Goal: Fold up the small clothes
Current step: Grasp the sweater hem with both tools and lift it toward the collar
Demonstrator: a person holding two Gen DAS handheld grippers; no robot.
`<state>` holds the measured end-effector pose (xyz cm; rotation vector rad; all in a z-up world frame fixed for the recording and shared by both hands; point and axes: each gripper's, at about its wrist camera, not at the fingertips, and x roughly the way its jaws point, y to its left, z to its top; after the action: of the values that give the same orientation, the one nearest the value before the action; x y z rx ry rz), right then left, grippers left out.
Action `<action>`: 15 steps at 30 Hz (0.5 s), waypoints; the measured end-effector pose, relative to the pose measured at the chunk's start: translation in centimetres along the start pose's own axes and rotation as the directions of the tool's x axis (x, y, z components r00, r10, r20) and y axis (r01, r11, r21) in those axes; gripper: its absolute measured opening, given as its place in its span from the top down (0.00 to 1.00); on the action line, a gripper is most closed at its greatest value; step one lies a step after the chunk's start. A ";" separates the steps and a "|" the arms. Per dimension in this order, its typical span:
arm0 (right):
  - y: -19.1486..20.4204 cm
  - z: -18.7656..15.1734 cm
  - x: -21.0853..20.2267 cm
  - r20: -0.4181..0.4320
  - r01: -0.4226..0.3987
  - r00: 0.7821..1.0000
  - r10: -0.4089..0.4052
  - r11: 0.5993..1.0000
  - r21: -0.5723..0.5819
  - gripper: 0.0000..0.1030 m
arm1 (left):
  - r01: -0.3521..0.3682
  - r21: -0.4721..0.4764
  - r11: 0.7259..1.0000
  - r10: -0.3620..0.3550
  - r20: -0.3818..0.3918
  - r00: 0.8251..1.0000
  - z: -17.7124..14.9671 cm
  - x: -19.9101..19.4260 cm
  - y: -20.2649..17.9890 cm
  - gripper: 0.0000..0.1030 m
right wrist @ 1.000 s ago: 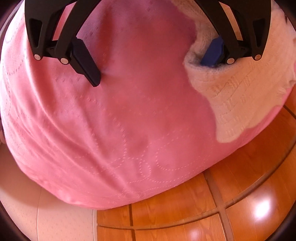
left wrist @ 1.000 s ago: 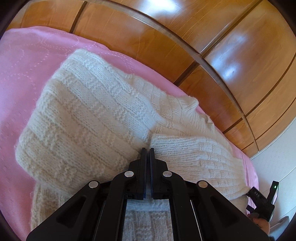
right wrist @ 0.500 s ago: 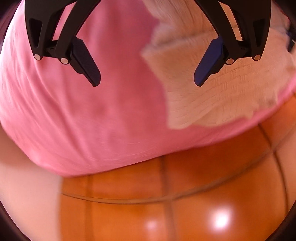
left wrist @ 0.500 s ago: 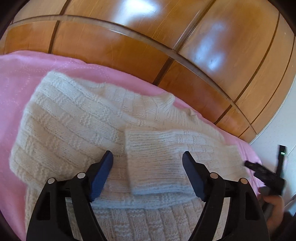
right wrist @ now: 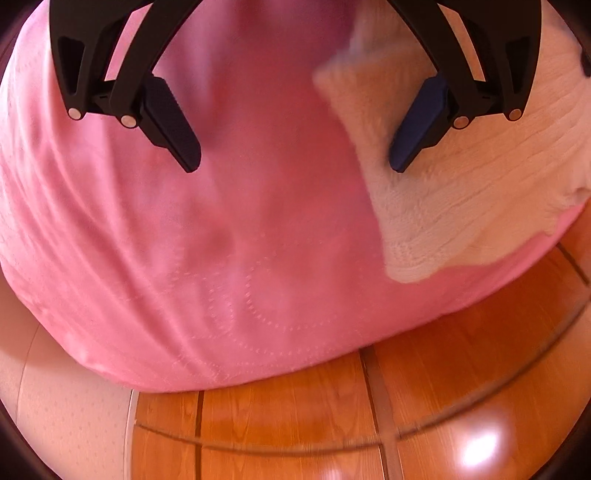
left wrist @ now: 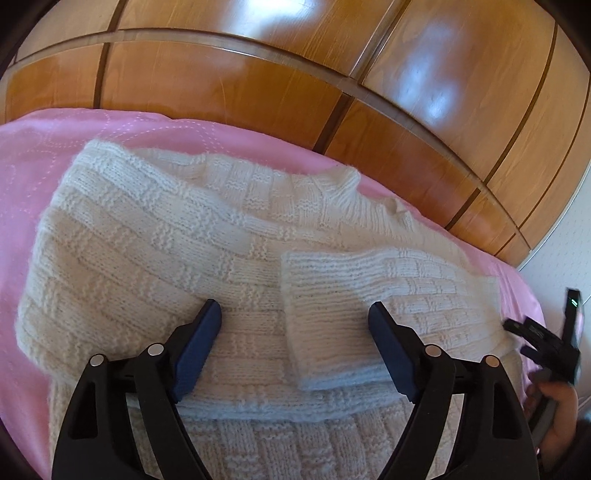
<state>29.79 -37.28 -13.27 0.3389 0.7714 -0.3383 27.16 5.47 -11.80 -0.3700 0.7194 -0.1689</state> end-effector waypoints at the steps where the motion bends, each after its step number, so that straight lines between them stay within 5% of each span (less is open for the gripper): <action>1: -0.3 -0.4 -1.0 0.015 -0.012 1.000 0.012 1.000 0.001 0.02 | 0.001 -0.003 1.000 -0.001 0.007 1.000 0.0 -0.3 0.1 0.22; 6: -2.0 -4.6 -5.7 0.017 -0.255 0.967 0.255 0.967 -0.017 0.02 | -0.065 -0.005 0.998 0.065 0.037 0.997 -1.0 -3.3 -0.5 0.13; 12: -4.6 -9.4 -8.0 -0.005 -0.390 0.921 0.390 0.921 -0.006 0.03 | -0.055 -0.052 0.997 0.055 0.005 0.998 -4.5 -7.2 0.4 0.13; 15: -5.8 -11.1 -9.4 -0.014 -0.448 0.894 0.448 0.894 -0.015 0.26 | -0.041 -0.096 0.995 0.042 0.008 0.999 -6.2 -9.5 1.7 0.13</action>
<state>14.23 -36.22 -14.89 0.4903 0.6819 0.1076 16.05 8.02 -10.94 -0.4463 0.7268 -0.0933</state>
